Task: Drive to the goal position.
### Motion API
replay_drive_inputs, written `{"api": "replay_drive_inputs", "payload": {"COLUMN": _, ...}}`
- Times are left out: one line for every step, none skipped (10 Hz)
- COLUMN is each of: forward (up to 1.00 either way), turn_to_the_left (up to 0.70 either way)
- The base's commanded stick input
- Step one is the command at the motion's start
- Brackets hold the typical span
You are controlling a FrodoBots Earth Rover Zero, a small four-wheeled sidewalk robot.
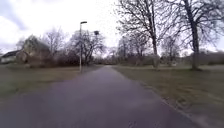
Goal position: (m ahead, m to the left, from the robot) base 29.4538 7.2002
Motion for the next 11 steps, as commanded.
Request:
{"api": "replay_drive_inputs", "payload": {"forward": 1.0, "turn_to_the_left": 0.0}}
{"api": "replay_drive_inputs", "payload": {"forward": 1.0, "turn_to_the_left": 0.0}}
{"api": "replay_drive_inputs", "payload": {"forward": 1.0, "turn_to_the_left": 0.0}}
{"api": "replay_drive_inputs", "payload": {"forward": 1.0, "turn_to_the_left": 0.0}}
{"api": "replay_drive_inputs", "payload": {"forward": 1.0, "turn_to_the_left": 0.0}}
{"api": "replay_drive_inputs", "payload": {"forward": 1.0, "turn_to_the_left": 0.0}}
{"api": "replay_drive_inputs", "payload": {"forward": 1.0, "turn_to_the_left": 0.0}}
{"api": "replay_drive_inputs", "payload": {"forward": 1.0, "turn_to_the_left": 0.0}}
{"api": "replay_drive_inputs", "payload": {"forward": 1.0, "turn_to_the_left": 0.0}}
{"api": "replay_drive_inputs", "payload": {"forward": 1.0, "turn_to_the_left": 0.0}}
{"api": "replay_drive_inputs", "payload": {"forward": 1.0, "turn_to_the_left": 0.0}}
